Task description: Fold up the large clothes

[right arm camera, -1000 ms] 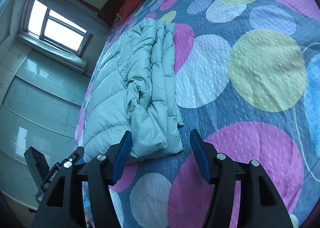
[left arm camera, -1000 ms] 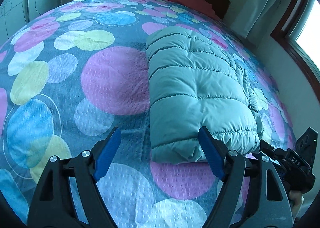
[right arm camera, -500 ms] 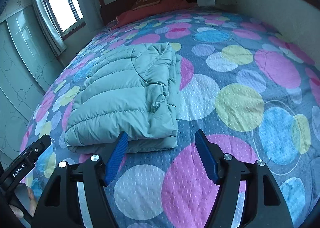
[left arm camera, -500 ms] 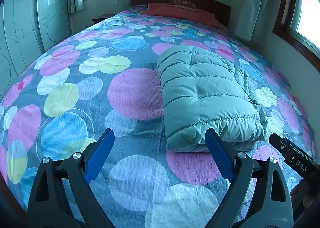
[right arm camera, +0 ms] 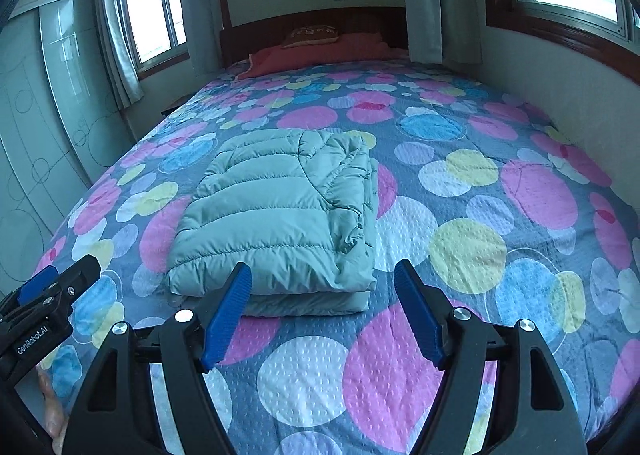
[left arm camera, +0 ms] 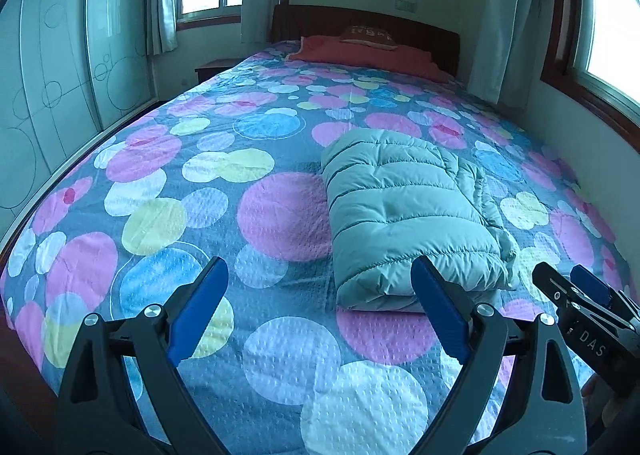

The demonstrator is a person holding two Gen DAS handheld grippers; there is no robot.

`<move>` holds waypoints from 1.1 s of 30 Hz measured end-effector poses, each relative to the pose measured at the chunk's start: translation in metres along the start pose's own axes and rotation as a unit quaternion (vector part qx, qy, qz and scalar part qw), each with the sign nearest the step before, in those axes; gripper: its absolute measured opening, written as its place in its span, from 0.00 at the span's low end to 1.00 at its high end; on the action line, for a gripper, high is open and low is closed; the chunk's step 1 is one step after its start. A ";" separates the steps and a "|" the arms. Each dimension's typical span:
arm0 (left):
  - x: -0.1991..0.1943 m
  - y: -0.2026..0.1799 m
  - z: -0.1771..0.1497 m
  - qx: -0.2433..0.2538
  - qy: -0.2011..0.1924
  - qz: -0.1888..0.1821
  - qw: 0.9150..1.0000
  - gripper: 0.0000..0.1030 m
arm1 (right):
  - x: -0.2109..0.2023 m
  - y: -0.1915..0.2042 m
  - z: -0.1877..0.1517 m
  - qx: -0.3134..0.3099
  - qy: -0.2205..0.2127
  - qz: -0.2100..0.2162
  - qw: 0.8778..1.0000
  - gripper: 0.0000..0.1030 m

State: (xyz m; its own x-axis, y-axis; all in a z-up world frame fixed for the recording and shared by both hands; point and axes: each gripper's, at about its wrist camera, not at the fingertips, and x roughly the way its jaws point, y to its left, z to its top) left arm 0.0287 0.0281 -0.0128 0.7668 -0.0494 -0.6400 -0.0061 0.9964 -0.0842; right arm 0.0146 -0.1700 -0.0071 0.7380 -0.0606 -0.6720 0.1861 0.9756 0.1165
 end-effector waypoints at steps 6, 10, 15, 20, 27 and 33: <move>-0.005 -0.003 -0.003 0.006 -0.001 0.007 1.000 0.91 | -0.004 0.002 -0.002 -0.002 -0.003 0.001 1.000 0.71; -0.008 -0.007 -0.005 0.009 -0.002 0.006 1.000 0.91 | -0.007 0.002 -0.003 -0.005 -0.007 0.000 1.000 0.71; -0.009 -0.007 -0.007 0.007 0.000 0.005 1.000 0.91 | -0.008 0.002 -0.004 -0.006 -0.008 0.000 1.000 0.71; -0.008 -0.009 -0.009 0.006 0.005 0.002 1.000 0.91 | -0.008 0.002 -0.004 -0.006 -0.008 0.001 1.000 0.71; -0.008 -0.012 -0.010 0.007 0.006 0.000 1.000 0.91 | -0.007 0.003 -0.006 -0.006 -0.007 0.002 1.000 0.71; -0.007 -0.012 -0.011 0.005 0.009 -0.001 1.000 0.91 | -0.007 0.004 -0.006 -0.006 -0.006 0.001 1.000 0.71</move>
State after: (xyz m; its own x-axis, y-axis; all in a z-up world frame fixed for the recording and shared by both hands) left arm 0.0160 0.0153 -0.0159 0.7548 -0.0522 -0.6538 0.0015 0.9970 -0.0779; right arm 0.0063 -0.1643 -0.0059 0.7455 -0.0607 -0.6637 0.1764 0.9783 0.1087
